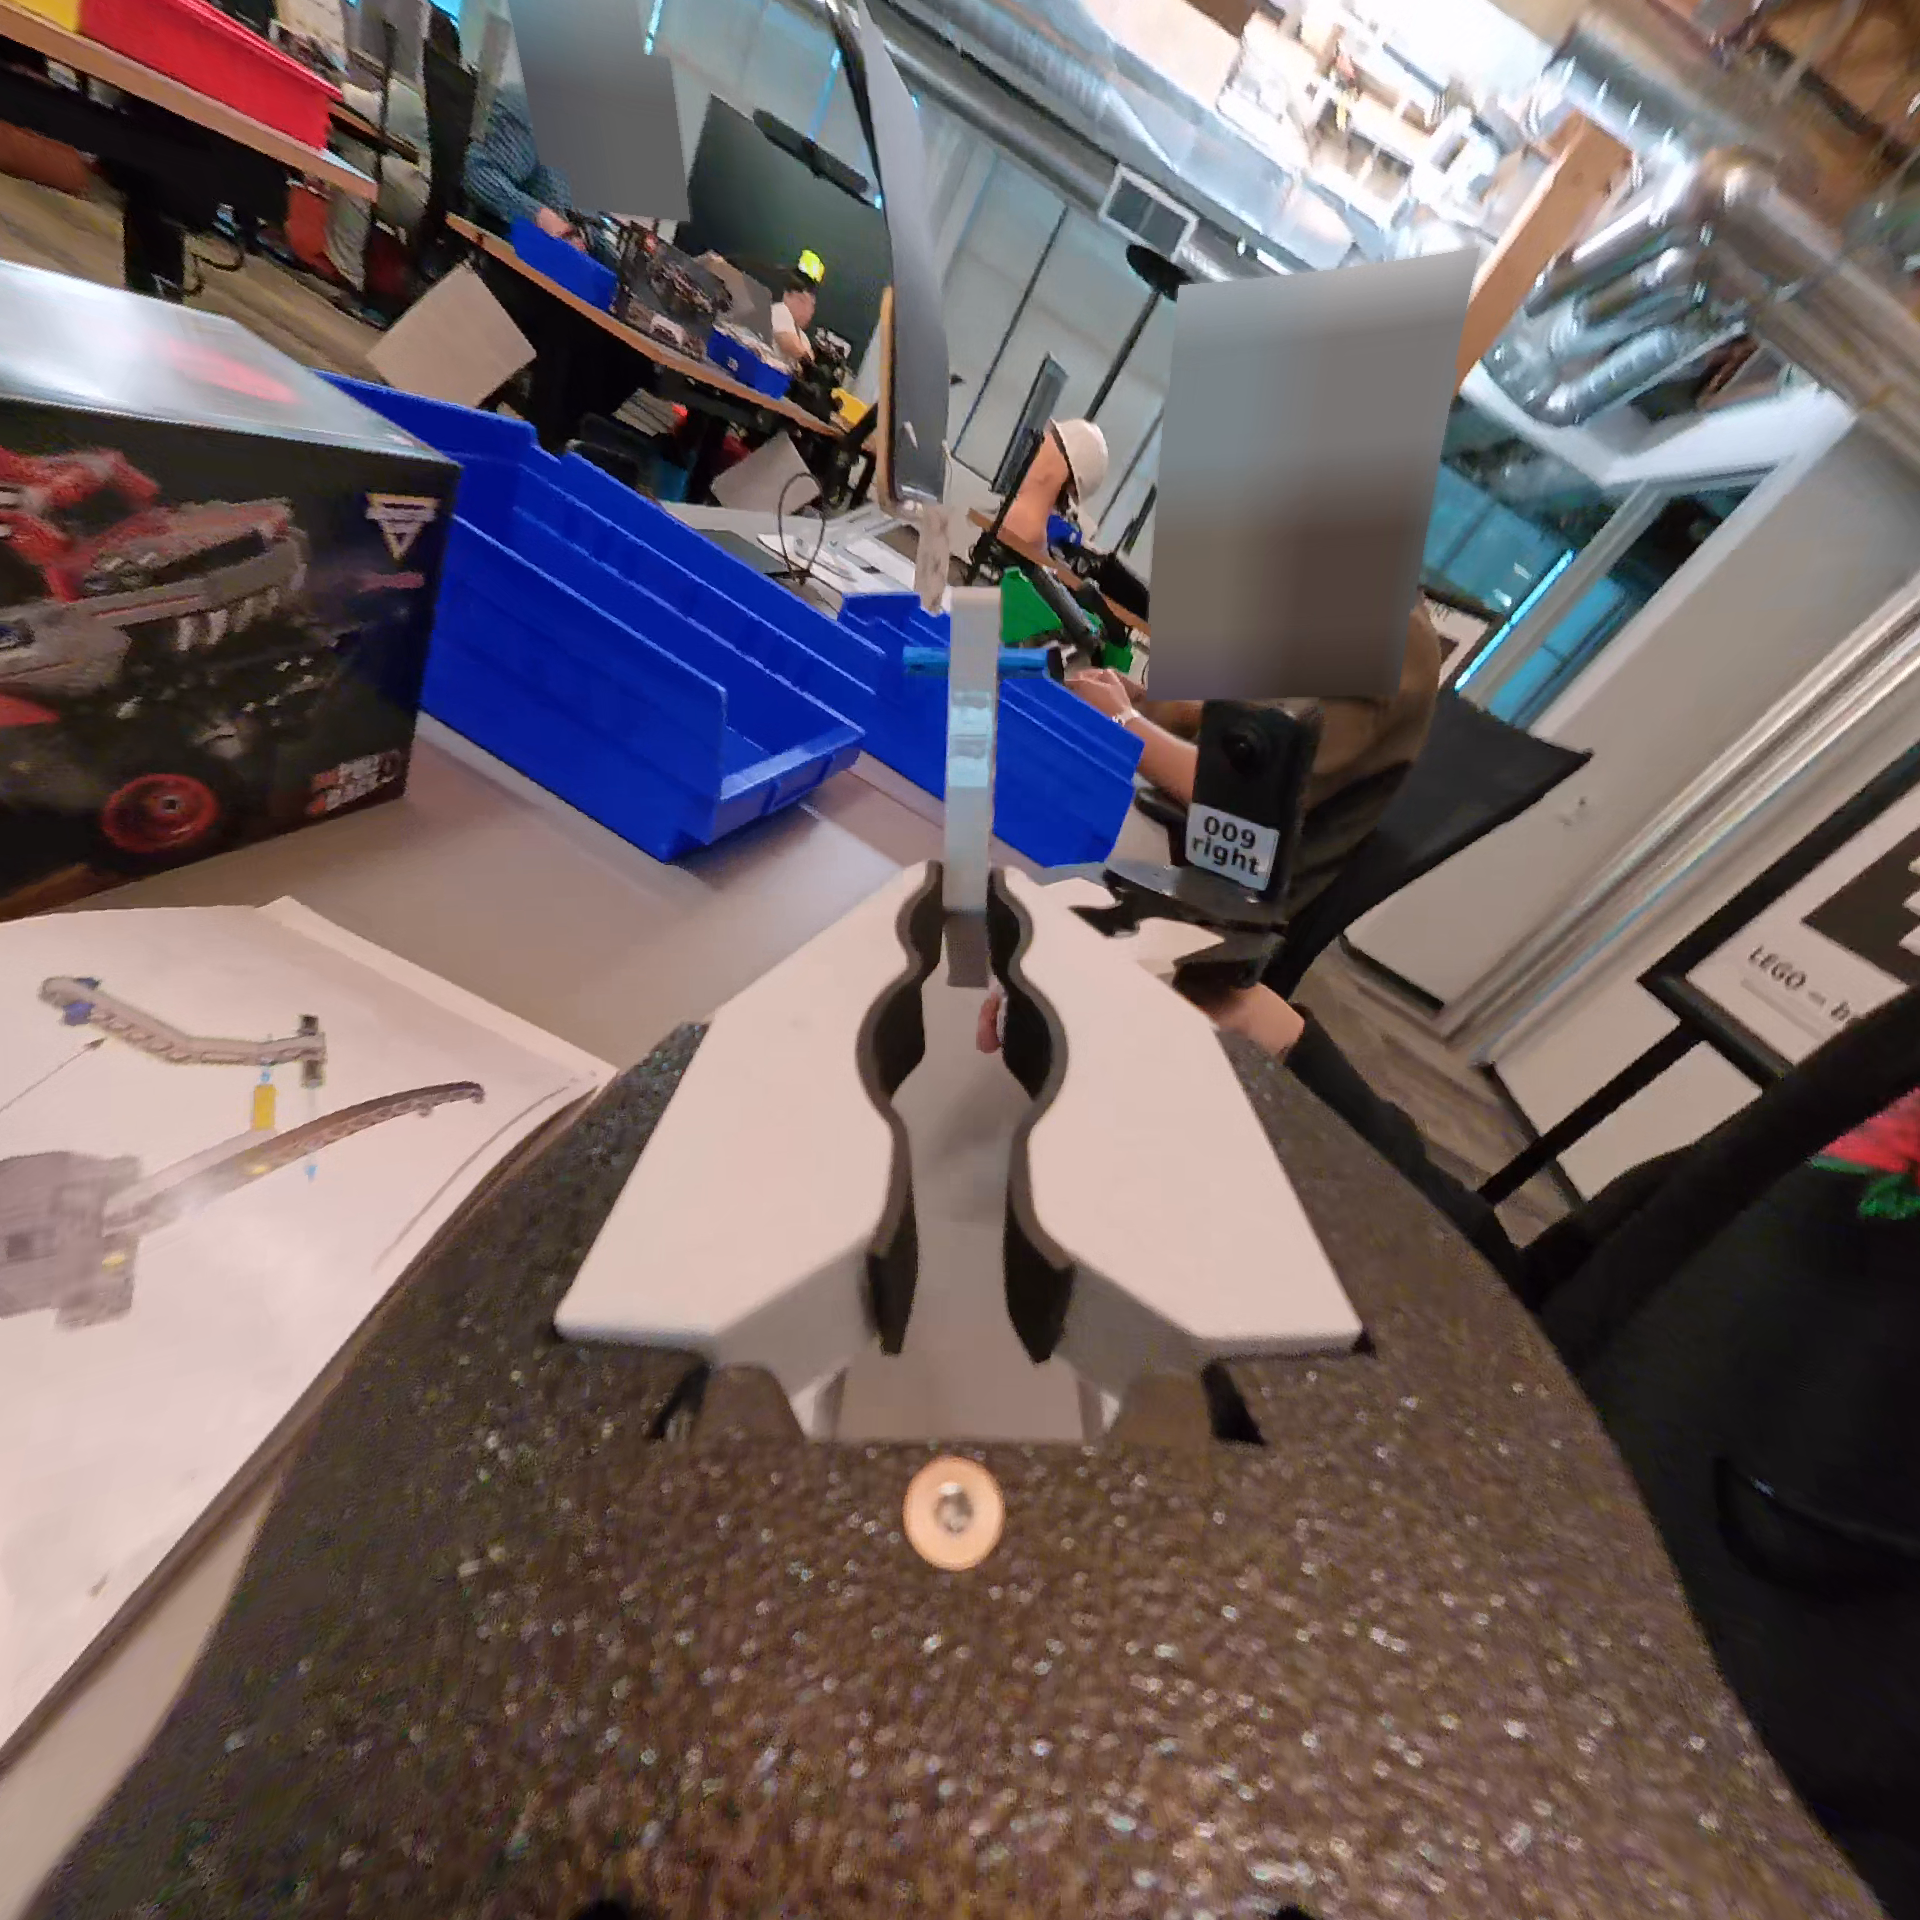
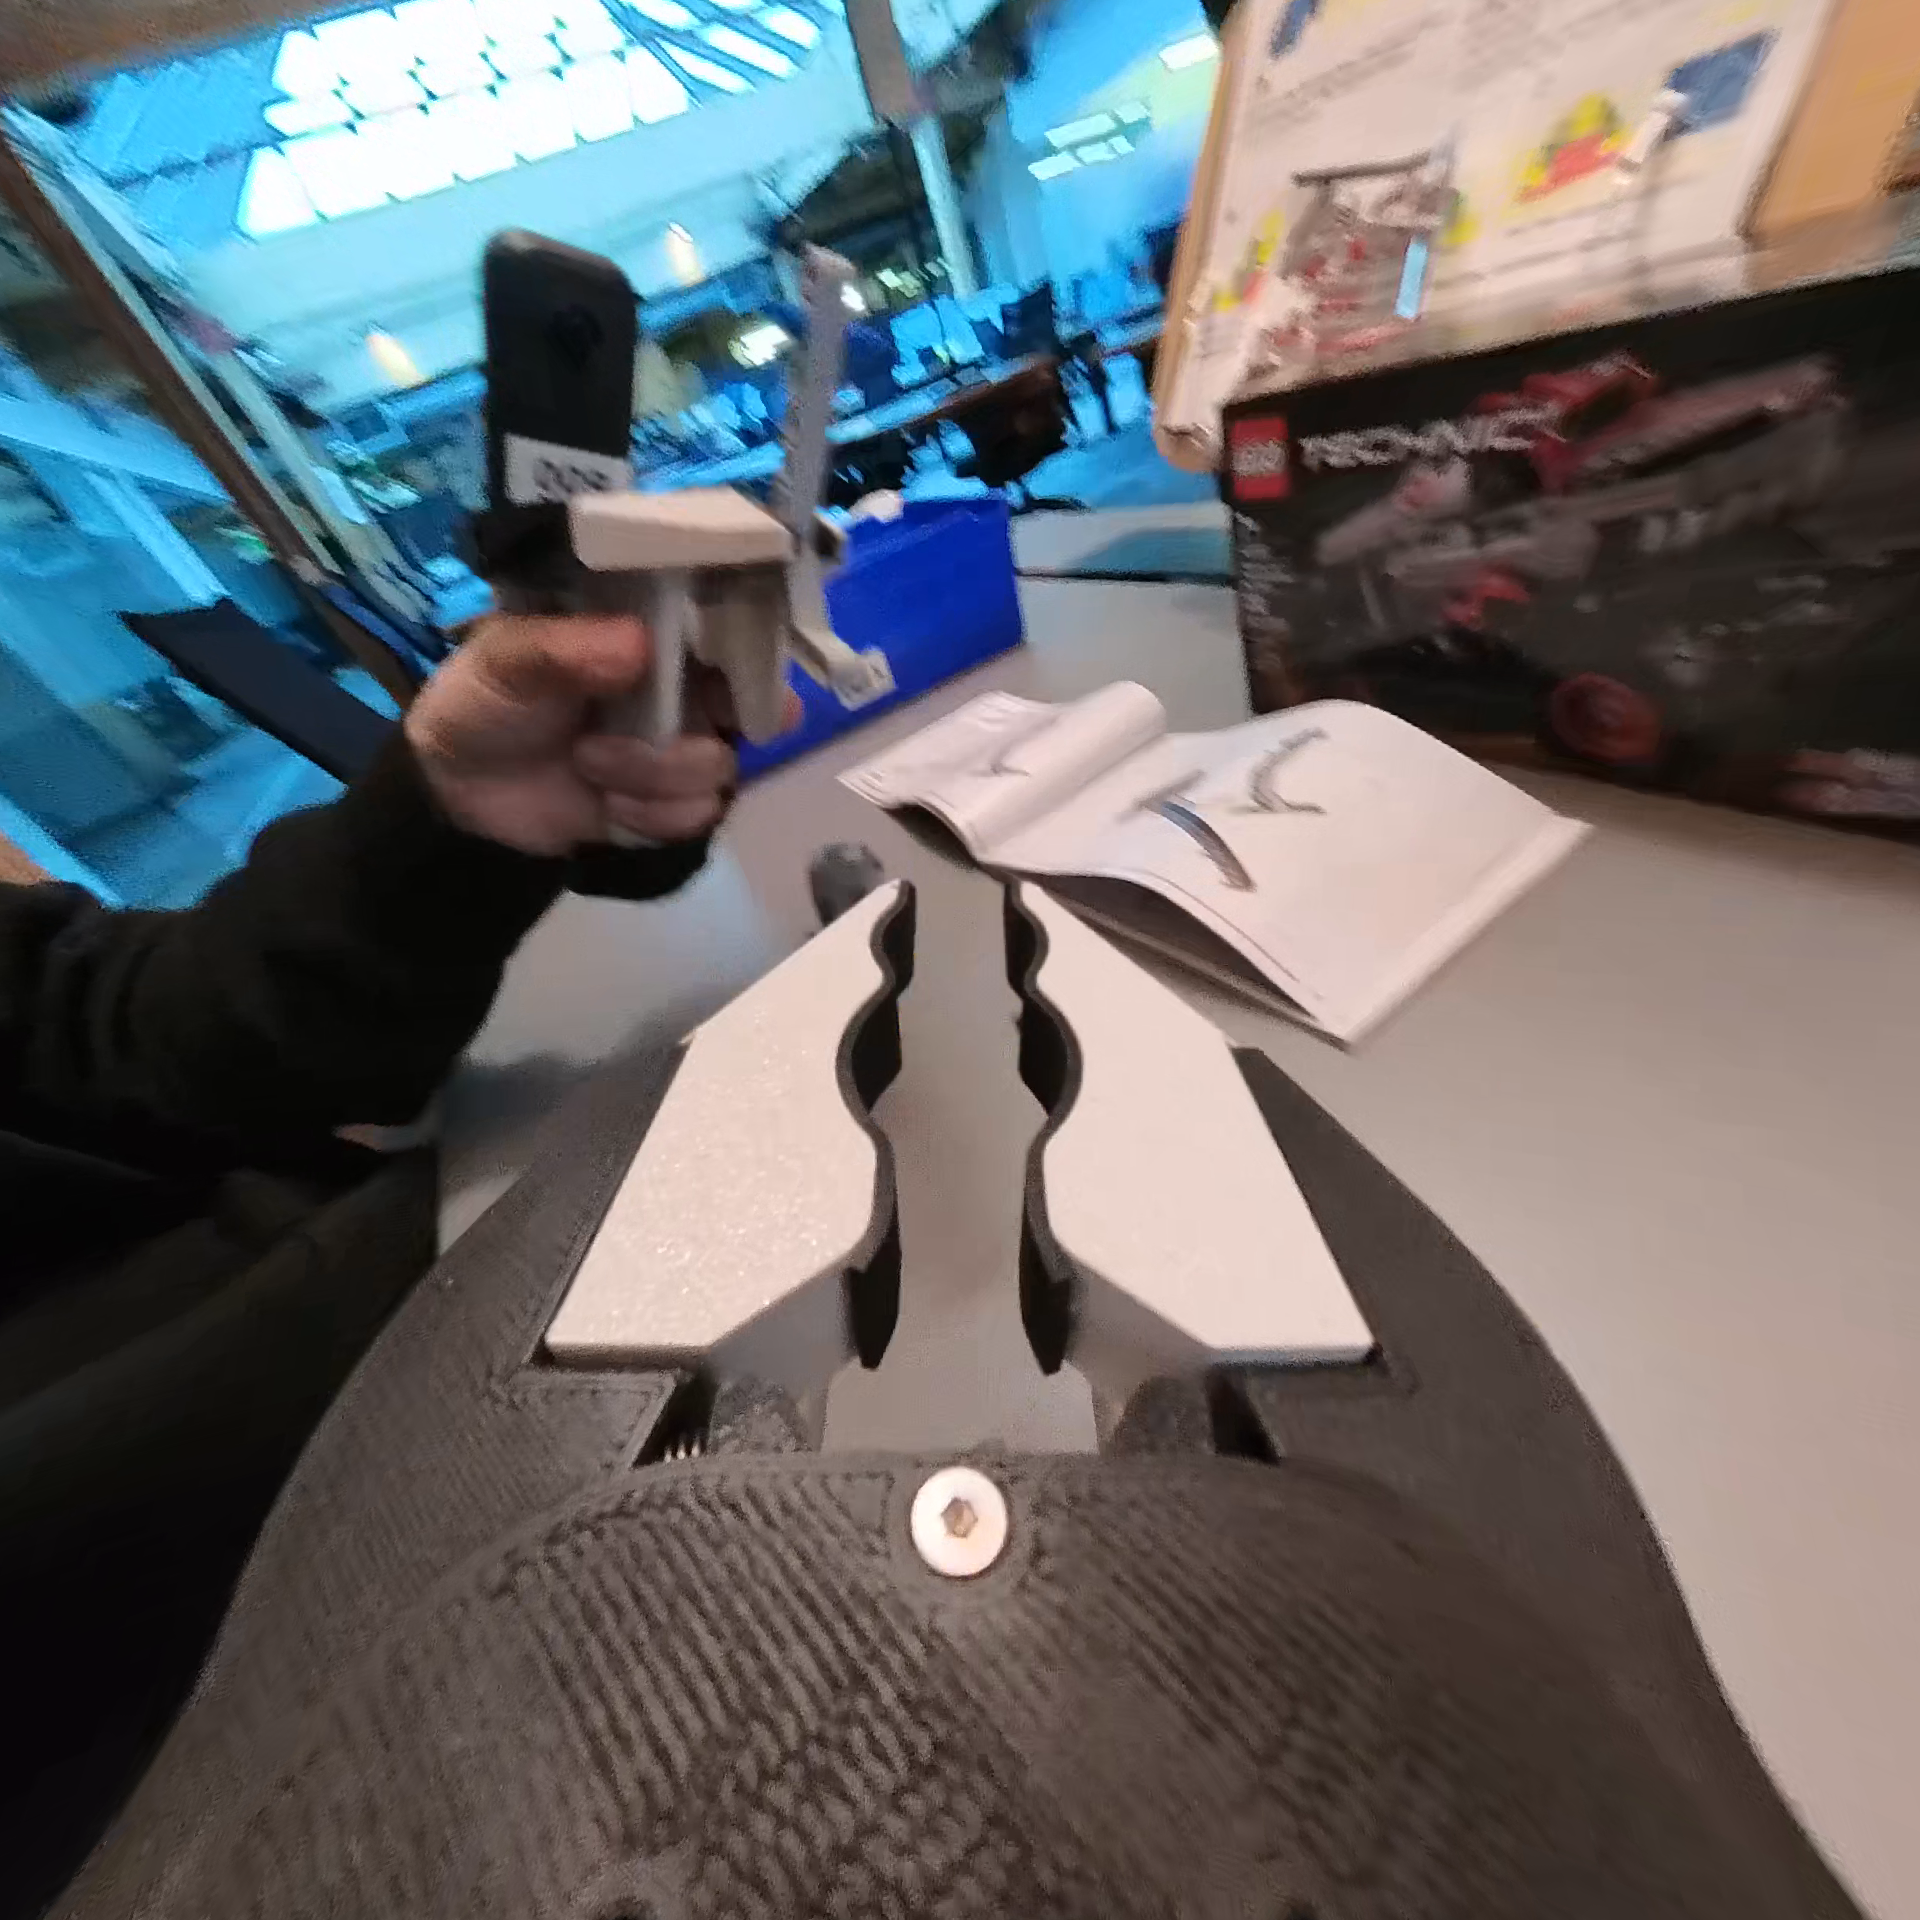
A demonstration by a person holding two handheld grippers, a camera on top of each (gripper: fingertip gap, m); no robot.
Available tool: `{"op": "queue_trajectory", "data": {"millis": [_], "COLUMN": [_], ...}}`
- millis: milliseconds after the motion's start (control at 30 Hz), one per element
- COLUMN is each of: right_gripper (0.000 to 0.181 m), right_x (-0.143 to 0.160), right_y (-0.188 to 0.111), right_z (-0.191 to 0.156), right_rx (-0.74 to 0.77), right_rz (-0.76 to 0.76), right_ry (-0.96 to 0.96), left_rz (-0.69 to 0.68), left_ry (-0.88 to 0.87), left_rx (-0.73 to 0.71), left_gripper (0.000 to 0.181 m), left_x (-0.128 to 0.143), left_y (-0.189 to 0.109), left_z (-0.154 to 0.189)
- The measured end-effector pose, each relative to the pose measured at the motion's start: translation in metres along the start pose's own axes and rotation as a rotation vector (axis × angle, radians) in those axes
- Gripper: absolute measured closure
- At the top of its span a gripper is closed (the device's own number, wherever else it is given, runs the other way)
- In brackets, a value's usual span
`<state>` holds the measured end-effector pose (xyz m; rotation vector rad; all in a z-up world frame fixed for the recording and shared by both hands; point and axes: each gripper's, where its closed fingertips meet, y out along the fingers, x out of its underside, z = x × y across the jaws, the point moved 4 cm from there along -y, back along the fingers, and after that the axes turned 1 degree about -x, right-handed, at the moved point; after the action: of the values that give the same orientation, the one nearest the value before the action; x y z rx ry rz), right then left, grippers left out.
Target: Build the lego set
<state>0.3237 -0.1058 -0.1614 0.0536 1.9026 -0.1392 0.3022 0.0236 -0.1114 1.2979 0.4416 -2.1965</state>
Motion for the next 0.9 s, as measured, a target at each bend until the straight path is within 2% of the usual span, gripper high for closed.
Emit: {"op": "queue_trajectory", "data": {"millis": [167,267,333,400,533,633,733,900], "right_gripper": [0.16,0.158,0.154,0.154,0.152,0.153,0.176,0.177], "right_x": [0.028,0.051,0.06,0.063,0.072,0.079,0.078,0.081], "right_y": [-0.034,-0.042,-0.04,-0.03,-0.014,-0.005,-0.005,-0.003], "right_z": [0.035,0.04,0.041,0.04,0.055,0.056,0.062,0.051], "right_rx": [0.236,0.274,0.283,0.273,0.384,0.378,0.414,0.293], "right_rz": [-0.236,-0.421,-0.488,-0.487,-0.537,-0.568,-0.58,-0.599], "right_ry": [-0.03,-0.007,-0.029,-0.026,-0.065,-0.119,-0.163,-0.17], "left_rz": [0.042,0.016,-0.009,-0.026,-0.025,-0.032,-0.039,-0.036], "left_ry": [-0.039,-0.004,0.027,0.041,0.022,0.026,0.015,-0.037], "left_rx": [-0.011,0.002,0.007,0.014,0.04,0.04,0.047,0.085], "left_gripper": [0.175,0.176,0.175,0.176,0.176,0.176,0.175,0.176], "left_x": [-0.004,0.002,0.009,0.015,0.019,0.02,0.022,0.026], "left_y": [-0.012,-0.009,-0.005,-0.002,-0.001,-0.002,-0.001,0.001], "left_z": [-0.006,-0.001,0.002,0.004,0.005,0.004,0.003,0.003]}}
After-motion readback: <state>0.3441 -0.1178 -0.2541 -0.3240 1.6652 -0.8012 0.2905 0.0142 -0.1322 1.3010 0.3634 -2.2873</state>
